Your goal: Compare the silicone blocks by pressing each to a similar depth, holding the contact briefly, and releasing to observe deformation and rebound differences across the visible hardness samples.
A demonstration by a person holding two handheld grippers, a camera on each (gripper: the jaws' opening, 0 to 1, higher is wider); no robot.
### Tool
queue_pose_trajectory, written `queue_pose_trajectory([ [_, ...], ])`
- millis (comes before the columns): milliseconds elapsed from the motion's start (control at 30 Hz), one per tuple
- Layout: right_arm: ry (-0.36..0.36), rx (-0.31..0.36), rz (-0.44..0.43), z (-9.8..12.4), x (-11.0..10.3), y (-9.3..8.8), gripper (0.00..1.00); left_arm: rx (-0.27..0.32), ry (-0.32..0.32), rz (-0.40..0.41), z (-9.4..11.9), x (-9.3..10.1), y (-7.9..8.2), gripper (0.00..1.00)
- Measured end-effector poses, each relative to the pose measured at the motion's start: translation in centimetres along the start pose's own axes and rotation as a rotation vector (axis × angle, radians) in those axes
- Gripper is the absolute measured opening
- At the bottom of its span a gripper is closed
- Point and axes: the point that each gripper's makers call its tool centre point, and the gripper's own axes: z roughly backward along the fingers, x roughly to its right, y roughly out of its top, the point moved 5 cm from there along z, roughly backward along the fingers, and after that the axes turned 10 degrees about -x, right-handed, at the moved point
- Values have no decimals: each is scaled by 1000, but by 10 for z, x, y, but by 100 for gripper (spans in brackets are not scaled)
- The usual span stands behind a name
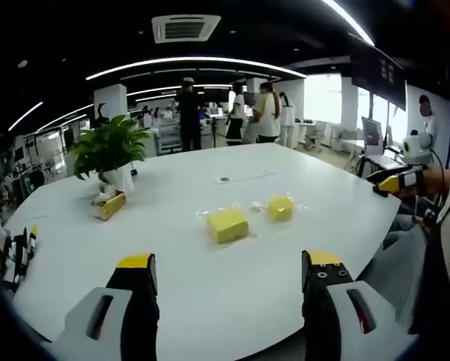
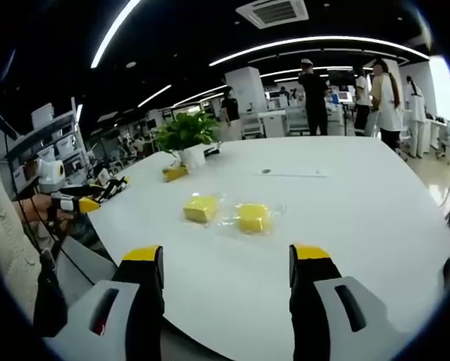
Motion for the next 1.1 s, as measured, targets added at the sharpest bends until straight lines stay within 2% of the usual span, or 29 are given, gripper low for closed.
queue_pose_trajectory([
  [567, -8, 11, -9, 8, -4, -5, 64, 1, -19, -3, 3, 7, 0, 79],
  [667, -12, 8, -10, 8, -4, -6, 63, -33, -22, 30, 1, 6, -3, 80],
  [833, -16, 6, -15, 9, -3, -7, 63, -56, -27, 70, -2, 3, -4, 77],
  [1100, -29, 3, -19, 8, 2, -4, 63, -74, -30, 97, -10, -7, 3, 78],
])
